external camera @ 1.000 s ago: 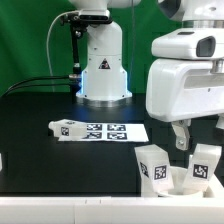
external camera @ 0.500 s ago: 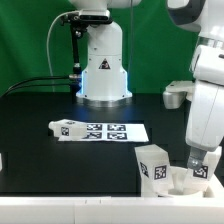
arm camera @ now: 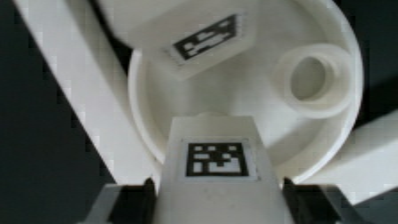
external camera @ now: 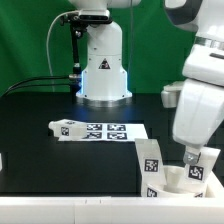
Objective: Assemble stool
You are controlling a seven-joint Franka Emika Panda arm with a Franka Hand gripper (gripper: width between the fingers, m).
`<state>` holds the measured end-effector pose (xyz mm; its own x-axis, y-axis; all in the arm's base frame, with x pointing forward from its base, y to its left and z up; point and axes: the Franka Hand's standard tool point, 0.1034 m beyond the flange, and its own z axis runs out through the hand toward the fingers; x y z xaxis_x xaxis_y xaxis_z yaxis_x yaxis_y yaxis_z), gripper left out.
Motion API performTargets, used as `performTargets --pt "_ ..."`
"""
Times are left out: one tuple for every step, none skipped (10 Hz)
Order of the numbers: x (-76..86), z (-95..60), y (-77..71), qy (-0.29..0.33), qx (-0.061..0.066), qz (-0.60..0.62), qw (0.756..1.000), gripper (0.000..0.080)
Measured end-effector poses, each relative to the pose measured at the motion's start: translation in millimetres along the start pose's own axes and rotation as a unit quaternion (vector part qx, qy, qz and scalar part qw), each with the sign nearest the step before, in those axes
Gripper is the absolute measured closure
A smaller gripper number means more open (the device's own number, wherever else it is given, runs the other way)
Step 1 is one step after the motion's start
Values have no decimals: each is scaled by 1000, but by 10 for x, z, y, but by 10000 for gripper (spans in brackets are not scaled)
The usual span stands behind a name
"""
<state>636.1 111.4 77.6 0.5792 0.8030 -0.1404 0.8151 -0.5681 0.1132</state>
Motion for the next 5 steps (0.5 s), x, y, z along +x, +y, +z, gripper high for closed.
performTargets --pt "3 -9 3 1 0 56 998 466" --pt "4 -13 5 1 0 93 996 466" --pt "5 -17 6 1 0 123 992 466" --pt "7 -20 8 2 0 159 987 466" --pt "-6 -15 35 4 4 205 979 466"
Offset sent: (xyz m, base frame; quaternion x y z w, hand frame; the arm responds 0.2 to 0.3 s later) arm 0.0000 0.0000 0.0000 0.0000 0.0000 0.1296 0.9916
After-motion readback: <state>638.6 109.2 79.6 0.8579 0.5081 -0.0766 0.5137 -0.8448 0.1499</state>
